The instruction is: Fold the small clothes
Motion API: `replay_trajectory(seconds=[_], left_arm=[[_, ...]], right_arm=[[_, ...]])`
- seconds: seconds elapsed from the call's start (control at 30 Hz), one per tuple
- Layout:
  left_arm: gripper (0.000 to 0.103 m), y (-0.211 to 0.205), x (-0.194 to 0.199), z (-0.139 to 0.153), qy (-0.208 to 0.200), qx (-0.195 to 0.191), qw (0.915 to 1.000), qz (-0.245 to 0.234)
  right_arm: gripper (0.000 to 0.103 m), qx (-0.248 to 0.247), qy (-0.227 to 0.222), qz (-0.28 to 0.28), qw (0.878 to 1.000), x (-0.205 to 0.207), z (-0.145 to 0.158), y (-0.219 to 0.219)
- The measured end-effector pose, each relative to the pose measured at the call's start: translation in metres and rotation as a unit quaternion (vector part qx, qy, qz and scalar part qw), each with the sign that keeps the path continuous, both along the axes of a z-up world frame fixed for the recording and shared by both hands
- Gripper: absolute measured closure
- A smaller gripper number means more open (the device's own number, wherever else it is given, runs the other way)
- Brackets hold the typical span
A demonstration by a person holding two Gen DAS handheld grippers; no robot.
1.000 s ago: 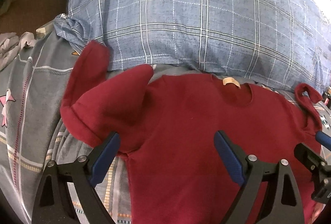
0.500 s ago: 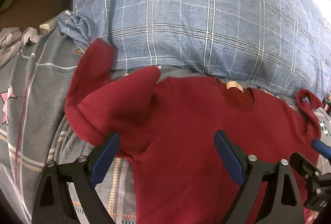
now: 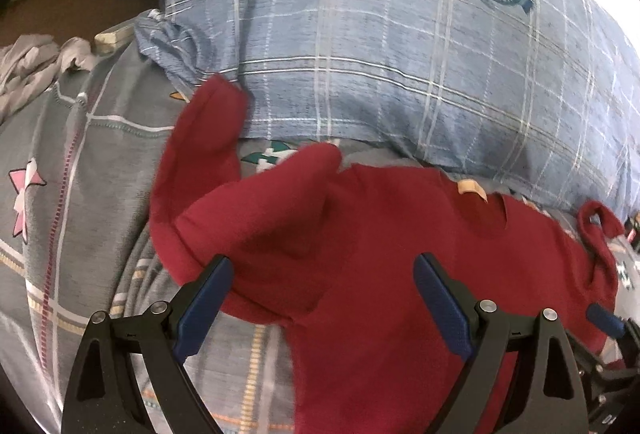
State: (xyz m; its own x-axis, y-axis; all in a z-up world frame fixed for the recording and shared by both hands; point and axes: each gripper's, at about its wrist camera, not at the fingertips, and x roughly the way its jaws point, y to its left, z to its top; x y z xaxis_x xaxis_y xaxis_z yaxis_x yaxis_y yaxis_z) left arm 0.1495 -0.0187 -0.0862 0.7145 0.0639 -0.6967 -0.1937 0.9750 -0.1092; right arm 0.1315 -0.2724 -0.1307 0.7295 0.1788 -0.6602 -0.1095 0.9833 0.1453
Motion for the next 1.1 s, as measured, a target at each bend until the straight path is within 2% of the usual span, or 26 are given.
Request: replay_trajectory(seconds=[0.1, 0.2, 0.23, 0.3, 0.4, 0.47, 0.53, 0.63, 0.8, 0.9, 1.07, 1.1], left_arm=[[0.011, 0.018, 0.0, 0.004, 0.005, -0.005, 0.9996, 0.026], [0.011, 0.041, 0.003, -0.002, 0.03, -0.017, 0.9974, 0.063], [0.011, 0.051, 0.003, -0.007, 0.042, -0.028, 0.9957, 0.078], [0.014, 0.07, 0.005, -0.014, 0.062, -0.054, 0.9912, 0.104], [0.016, 0.088, 0.006, -0.013, 0.063, -0.081, 0.986, 0.132], [0.016, 0.094, 0.005, -0.009, 0.057, -0.08, 0.9849, 0.143], [0.016, 0.096, 0.005, -0.007, 0.055, -0.06, 0.9851, 0.152], [0.016, 0.095, 0.003, -0.004, 0.058, -0.035, 0.9846, 0.161], [0.016, 0.101, 0.003, -0.012, 0.073, -0.049, 0.9822, 0.166], [0.016, 0.108, 0.007, -0.017, 0.085, -0.055, 0.9794, 0.175], [0.022, 0.125, 0.012, -0.021, 0.089, -0.077, 0.9724, 0.202], [0.022, 0.126, 0.013, -0.022, 0.088, -0.077, 0.9714, 0.206]], right_arm=[[0.003, 0.011, 0.0, 0.011, 1.0, 0.003, 0.009, 0.007], [0.005, 0.026, -0.006, 0.034, 0.999, 0.01, 0.024, 0.017], [0.007, 0.025, -0.007, 0.04, 0.999, 0.015, 0.028, 0.023], [0.018, 0.027, -0.006, 0.057, 0.998, 0.029, 0.036, 0.038], [0.024, 0.043, -0.002, 0.091, 0.995, 0.058, 0.048, 0.069], [0.025, 0.045, -0.004, 0.116, 0.992, 0.079, 0.06, 0.097], [0.023, 0.056, -0.004, 0.135, 0.989, 0.101, 0.069, 0.126], [0.023, 0.081, 0.024, 0.17, 0.982, 0.137, 0.076, 0.177], [0.021, 0.091, 0.079, 0.205, 0.971, 0.195, 0.063, 0.253], [0.02, 0.106, 0.124, 0.216, 0.963, 0.231, 0.041, 0.292], [0.021, 0.104, 0.158, 0.204, 0.961, 0.268, 0.007, 0.322], [0.027, 0.109, 0.161, 0.206, 0.959, 0.272, 0.003, 0.326]])
